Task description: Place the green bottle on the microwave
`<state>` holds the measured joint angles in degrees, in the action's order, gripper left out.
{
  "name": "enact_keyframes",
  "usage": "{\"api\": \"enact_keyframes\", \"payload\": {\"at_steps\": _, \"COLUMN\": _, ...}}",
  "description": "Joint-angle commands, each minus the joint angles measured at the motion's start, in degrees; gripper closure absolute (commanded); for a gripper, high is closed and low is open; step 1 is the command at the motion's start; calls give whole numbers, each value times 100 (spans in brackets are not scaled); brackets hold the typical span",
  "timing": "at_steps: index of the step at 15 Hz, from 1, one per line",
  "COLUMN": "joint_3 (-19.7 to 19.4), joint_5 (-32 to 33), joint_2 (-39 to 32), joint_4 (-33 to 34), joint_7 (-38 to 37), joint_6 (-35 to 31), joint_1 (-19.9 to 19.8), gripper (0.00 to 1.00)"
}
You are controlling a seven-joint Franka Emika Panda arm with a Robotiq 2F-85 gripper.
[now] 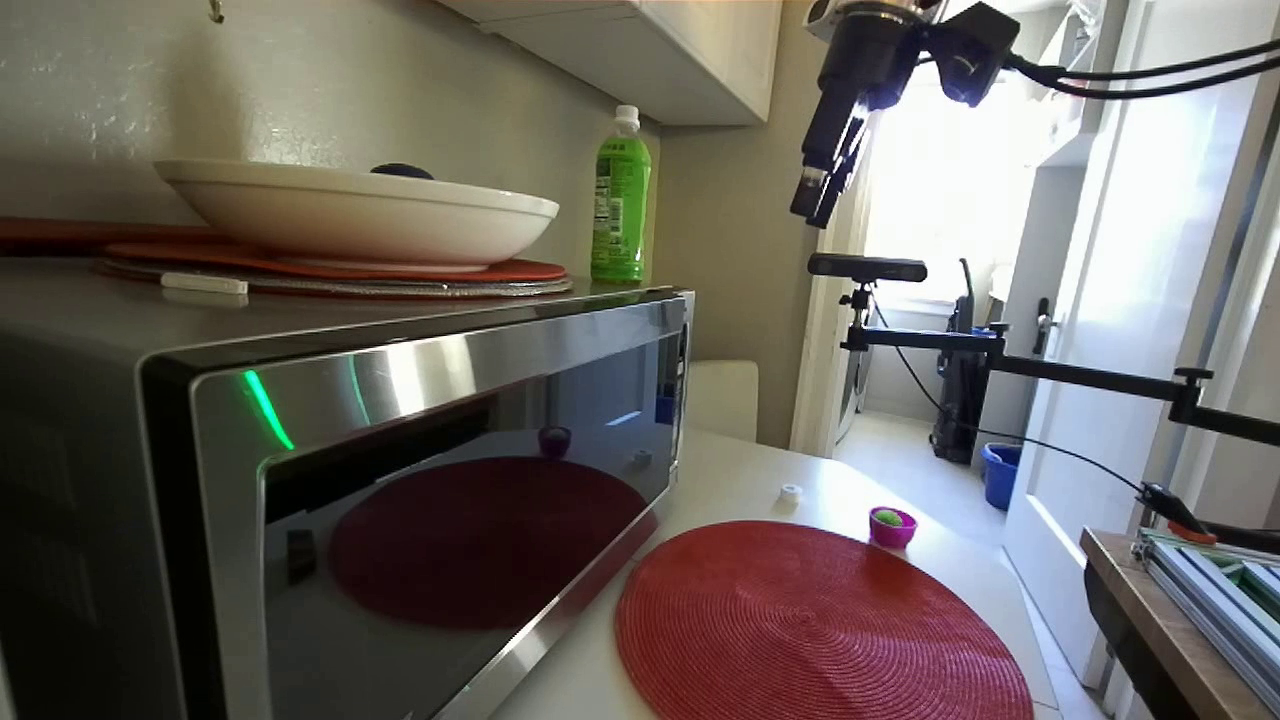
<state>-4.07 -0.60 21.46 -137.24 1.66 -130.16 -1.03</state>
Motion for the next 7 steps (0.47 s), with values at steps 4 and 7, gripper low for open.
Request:
{"api": "enact_keyframes", "payload": {"at_steps": 4, "joint_3": 39, "joint_5": -30, "joint_2": 23, "joint_4": 9, "joint_7": 16, "joint_6": -6, "joint_1": -43, "gripper": 0}}
{"api": "enact_keyframes", "payload": {"at_steps": 7, "joint_3": 39, "joint_5": -30, "joint_2": 32, "joint_4": 6, "joint_7": 16, "joint_6": -6, "joint_1": -43, "gripper": 0}}
